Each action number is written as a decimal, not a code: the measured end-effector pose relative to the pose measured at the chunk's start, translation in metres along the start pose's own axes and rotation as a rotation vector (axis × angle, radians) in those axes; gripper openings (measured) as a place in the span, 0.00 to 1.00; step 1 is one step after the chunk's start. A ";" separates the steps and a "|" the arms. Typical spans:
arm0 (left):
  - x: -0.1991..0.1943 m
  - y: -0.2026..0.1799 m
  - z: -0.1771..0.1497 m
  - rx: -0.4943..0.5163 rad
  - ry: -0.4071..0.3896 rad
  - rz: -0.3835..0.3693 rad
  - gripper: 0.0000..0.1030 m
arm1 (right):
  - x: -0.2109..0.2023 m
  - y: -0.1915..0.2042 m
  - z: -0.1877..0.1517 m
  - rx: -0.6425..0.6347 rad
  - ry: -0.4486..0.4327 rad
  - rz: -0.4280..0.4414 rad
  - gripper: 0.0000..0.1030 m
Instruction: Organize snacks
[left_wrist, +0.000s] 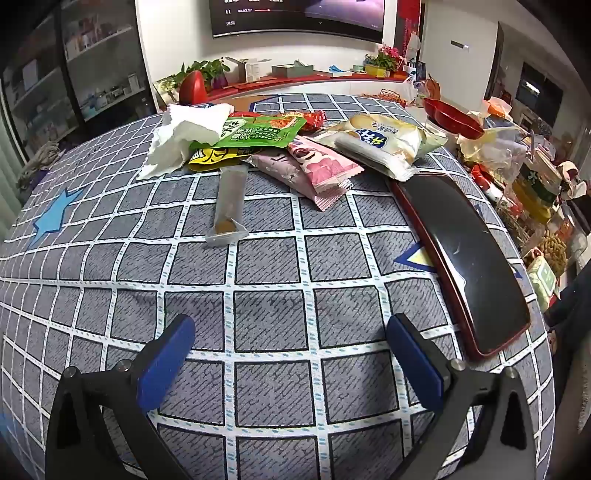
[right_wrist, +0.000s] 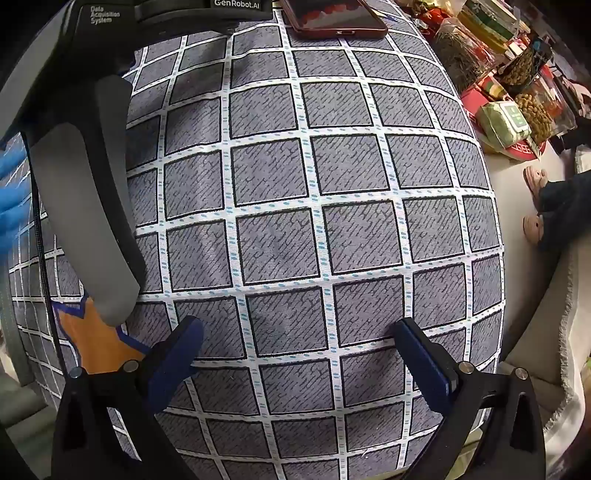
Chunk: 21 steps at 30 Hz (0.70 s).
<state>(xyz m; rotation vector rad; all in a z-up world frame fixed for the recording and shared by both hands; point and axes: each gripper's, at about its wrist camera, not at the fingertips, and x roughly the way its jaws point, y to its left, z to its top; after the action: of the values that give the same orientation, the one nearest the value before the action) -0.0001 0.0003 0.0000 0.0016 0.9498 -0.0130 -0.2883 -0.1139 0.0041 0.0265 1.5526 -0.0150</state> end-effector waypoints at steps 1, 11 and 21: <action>0.000 0.000 0.000 0.001 0.002 0.001 1.00 | 0.000 0.000 0.000 0.001 0.018 -0.004 1.00; 0.000 0.000 0.000 0.003 0.004 0.004 1.00 | 0.001 0.000 0.001 0.001 0.015 0.000 1.00; 0.000 0.000 0.000 0.003 0.004 0.004 1.00 | 0.013 -0.004 0.021 0.012 0.058 0.003 1.00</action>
<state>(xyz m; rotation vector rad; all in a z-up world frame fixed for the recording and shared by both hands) 0.0000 0.0001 -0.0001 0.0068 0.9535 -0.0104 -0.2672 -0.1187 -0.0085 0.0391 1.6101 -0.0221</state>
